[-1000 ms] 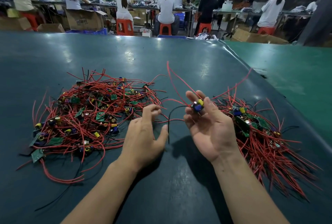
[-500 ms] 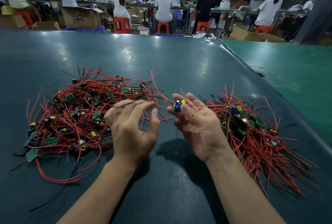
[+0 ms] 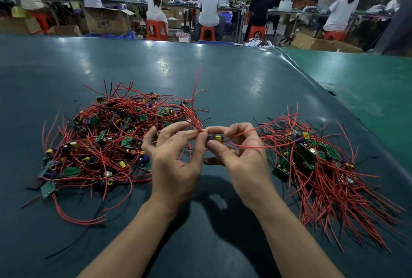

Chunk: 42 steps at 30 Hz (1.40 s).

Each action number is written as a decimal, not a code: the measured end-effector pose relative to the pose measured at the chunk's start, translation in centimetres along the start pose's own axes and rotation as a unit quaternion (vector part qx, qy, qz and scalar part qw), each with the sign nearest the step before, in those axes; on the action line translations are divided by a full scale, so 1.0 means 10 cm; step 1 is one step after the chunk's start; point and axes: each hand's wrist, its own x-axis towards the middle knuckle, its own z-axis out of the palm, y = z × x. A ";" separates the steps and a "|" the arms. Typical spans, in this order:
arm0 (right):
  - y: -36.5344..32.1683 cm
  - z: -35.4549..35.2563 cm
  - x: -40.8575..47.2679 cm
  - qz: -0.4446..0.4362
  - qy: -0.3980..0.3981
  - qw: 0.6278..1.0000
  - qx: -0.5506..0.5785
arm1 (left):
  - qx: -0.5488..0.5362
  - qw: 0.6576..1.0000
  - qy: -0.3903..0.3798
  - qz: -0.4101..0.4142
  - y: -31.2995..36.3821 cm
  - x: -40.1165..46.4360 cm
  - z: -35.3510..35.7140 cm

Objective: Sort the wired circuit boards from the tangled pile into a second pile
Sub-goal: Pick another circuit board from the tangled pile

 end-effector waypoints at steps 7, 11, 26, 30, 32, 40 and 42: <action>0.07 -0.20 0.02 -0.118 -0.080 0.947 -0.289 | -0.013 0.993 0.115 -0.038 -0.07 0.05 -0.01; -0.02 -0.33 0.11 -0.120 -0.006 0.953 -0.279 | -0.102 0.987 0.124 0.003 0.01 0.05 -0.02; -0.17 -0.26 0.06 0.128 -0.039 0.989 -0.067 | -0.327 0.896 -0.246 -0.172 0.10 -0.01 -0.03; -0.16 -0.29 0.08 0.139 -0.025 0.988 -0.056 | -0.395 0.829 -0.291 -0.270 0.09 -0.03 -0.03; -0.16 -0.29 0.08 0.147 -0.050 0.987 -0.047 | -0.451 0.782 -0.292 -0.315 0.09 -0.02 -0.03; -0.16 -0.30 0.12 0.107 0.084 0.985 -0.108 | -0.335 0.884 -0.181 -0.271 0.05 -0.03 0.05; -0.17 -0.27 0.12 0.115 0.088 0.987 -0.075 | -0.370 0.873 -0.174 -0.266 0.05 -0.03 0.03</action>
